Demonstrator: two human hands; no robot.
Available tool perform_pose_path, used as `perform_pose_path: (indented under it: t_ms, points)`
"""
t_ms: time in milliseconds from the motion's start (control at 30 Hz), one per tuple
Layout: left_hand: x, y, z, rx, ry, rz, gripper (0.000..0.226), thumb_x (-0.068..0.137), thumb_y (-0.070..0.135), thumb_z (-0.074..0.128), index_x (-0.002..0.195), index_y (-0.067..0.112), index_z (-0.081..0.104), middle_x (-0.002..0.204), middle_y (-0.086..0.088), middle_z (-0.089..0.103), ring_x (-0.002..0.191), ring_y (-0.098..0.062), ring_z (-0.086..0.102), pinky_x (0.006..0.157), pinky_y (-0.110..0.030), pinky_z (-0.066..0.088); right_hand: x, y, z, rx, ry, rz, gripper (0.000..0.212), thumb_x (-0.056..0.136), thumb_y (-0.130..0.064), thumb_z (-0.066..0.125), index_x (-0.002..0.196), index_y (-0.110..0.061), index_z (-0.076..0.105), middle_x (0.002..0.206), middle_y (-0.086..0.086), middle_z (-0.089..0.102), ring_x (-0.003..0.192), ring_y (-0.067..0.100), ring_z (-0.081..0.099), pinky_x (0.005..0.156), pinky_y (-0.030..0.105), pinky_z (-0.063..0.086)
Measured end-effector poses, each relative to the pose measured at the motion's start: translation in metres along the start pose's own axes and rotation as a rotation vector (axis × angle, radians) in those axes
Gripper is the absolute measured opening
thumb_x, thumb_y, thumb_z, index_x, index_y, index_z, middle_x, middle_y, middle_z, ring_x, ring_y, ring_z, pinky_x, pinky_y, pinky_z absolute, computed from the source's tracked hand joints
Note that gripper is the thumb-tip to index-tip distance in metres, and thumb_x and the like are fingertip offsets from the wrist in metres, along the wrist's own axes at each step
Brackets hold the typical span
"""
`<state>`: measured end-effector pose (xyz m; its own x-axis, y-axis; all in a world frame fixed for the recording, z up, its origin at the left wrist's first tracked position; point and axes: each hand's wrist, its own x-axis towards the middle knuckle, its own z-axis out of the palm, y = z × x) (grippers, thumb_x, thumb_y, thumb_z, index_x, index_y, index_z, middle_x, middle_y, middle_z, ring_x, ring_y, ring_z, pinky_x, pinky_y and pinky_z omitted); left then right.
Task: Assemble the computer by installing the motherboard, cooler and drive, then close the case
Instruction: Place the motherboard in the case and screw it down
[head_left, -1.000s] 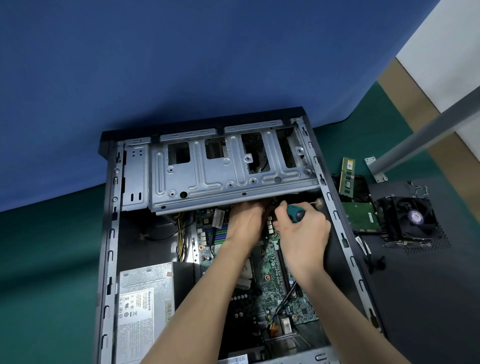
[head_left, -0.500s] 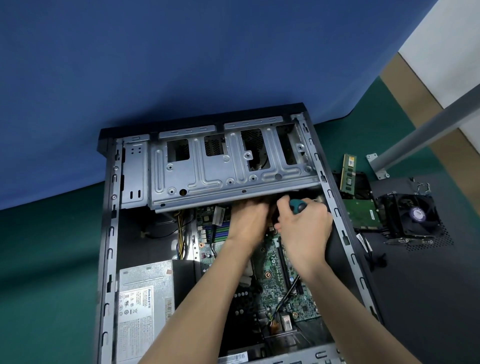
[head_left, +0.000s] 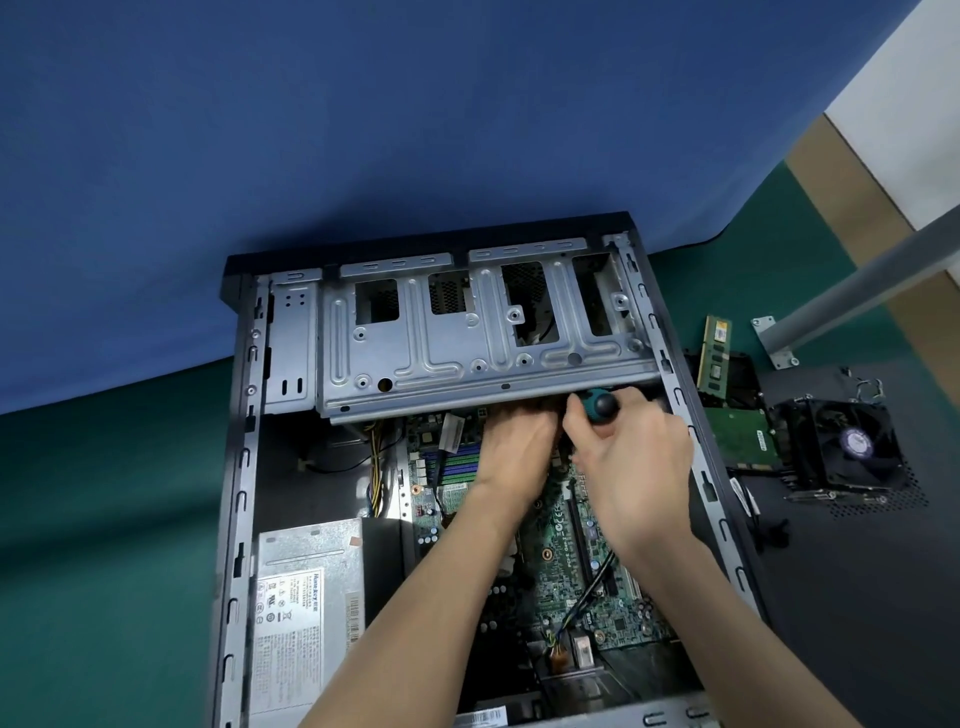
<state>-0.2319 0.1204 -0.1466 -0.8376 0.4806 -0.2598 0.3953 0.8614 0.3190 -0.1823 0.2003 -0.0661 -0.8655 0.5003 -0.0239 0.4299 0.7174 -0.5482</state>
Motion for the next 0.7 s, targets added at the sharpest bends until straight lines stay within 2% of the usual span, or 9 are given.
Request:
perform_pose_path:
  t_ms: [100, 167, 233, 300, 400, 467, 567, 633, 700]
  points:
    - [0.001, 0.004, -0.002, -0.001, 0.038, 0.010, 0.017, 0.088, 0.004, 0.053, 0.104, 0.009, 0.056, 0.089, -0.013, 0.065, 0.081, -0.034, 0.064, 0.061, -0.035, 0.037, 0.004, -0.002, -0.002, -0.032, -0.031, 0.087, 0.050, 0.092, -0.049, 0.053, 0.069, -0.004, 0.055, 0.060, 0.011, 0.062, 0.064, 0.034, 0.065, 0.066, 0.038, 0.050]
    - [0.002, 0.006, -0.006, -0.027, 0.023, 0.023, 0.010, 0.089, 0.006, 0.050, 0.098, 0.008, 0.055, 0.091, -0.014, 0.064, 0.083, -0.035, 0.062, 0.062, -0.035, 0.036, 0.002, -0.003, -0.006, -0.109, -0.005, 0.102, 0.055, 0.088, -0.057, 0.055, 0.067, -0.007, 0.053, 0.058, 0.008, 0.056, 0.067, 0.034, 0.063, 0.058, 0.034, 0.042]
    - [0.002, 0.006, -0.009, -0.069, -0.016, 0.010, 0.003, 0.088, 0.007, 0.050, 0.088, 0.010, 0.052, 0.094, -0.015, 0.062, 0.087, -0.036, 0.060, 0.064, -0.034, 0.032, 0.001, -0.004, -0.009, -0.114, 0.006, 0.037, 0.046, 0.085, -0.055, 0.061, 0.080, -0.009, 0.057, 0.067, 0.006, 0.062, 0.073, 0.032, 0.063, 0.060, 0.035, 0.043]
    - [0.002, 0.005, -0.010, -0.081, -0.027, -0.014, 0.004, 0.088, 0.008, 0.052, 0.091, 0.010, 0.054, 0.097, -0.016, 0.062, 0.090, -0.036, 0.059, 0.066, -0.033, 0.031, 0.001, -0.005, -0.010, -0.089, -0.033, -0.038, 0.035, 0.090, -0.045, 0.060, 0.089, -0.010, 0.057, 0.076, 0.006, 0.067, 0.076, 0.030, 0.064, 0.065, 0.037, 0.047]
    - [-0.002, 0.006, -0.006, -0.051, 0.021, -0.035, 0.025, 0.084, -0.003, 0.055, 0.107, 0.008, 0.055, 0.096, -0.015, 0.063, 0.088, -0.036, 0.062, 0.064, -0.036, 0.036, 0.006, -0.005, -0.012, -0.106, -0.061, 0.017, 0.043, 0.093, -0.044, 0.054, 0.069, -0.009, 0.050, 0.063, 0.008, 0.060, 0.067, 0.033, 0.063, 0.061, 0.035, 0.044]
    - [-0.003, 0.007, -0.006, -0.061, 0.049, -0.045, 0.033, 0.084, -0.007, 0.054, 0.113, 0.008, 0.054, 0.097, -0.015, 0.063, 0.087, -0.035, 0.062, 0.064, -0.037, 0.037, 0.007, -0.006, -0.013, -0.121, -0.089, 0.104, 0.052, 0.092, -0.051, 0.051, 0.060, -0.011, 0.045, 0.060, 0.010, 0.059, 0.065, 0.033, 0.064, 0.064, 0.036, 0.049]
    - [-0.001, 0.008, -0.009, -0.080, 0.005, -0.056, 0.020, 0.086, -0.003, 0.049, 0.103, 0.005, 0.057, 0.099, -0.017, 0.063, 0.089, -0.036, 0.060, 0.068, -0.036, 0.036, 0.003, -0.007, -0.014, -0.169, -0.058, 0.089, 0.053, 0.084, -0.061, 0.058, 0.072, -0.010, 0.052, 0.066, 0.005, 0.058, 0.071, 0.032, 0.063, 0.062, 0.034, 0.045]
    - [0.000, 0.007, -0.011, -0.098, -0.014, -0.068, 0.014, 0.086, 0.002, 0.050, 0.098, 0.005, 0.058, 0.101, -0.017, 0.061, 0.092, -0.036, 0.058, 0.071, -0.035, 0.036, 0.001, -0.006, -0.014, -0.132, -0.049, -0.011, 0.043, 0.086, -0.054, 0.061, 0.087, -0.012, 0.055, 0.075, 0.003, 0.063, 0.076, 0.030, 0.063, 0.064, 0.035, 0.047]
    - [-0.001, 0.007, -0.010, -0.109, -0.007, -0.089, 0.015, 0.087, 0.001, 0.052, 0.099, 0.005, 0.058, 0.101, -0.017, 0.061, 0.094, -0.037, 0.059, 0.073, -0.038, 0.041, 0.001, -0.006, -0.014, -0.114, -0.084, -0.057, 0.039, 0.091, -0.048, 0.056, 0.083, -0.011, 0.055, 0.072, 0.005, 0.066, 0.073, 0.030, 0.064, 0.066, 0.038, 0.049]
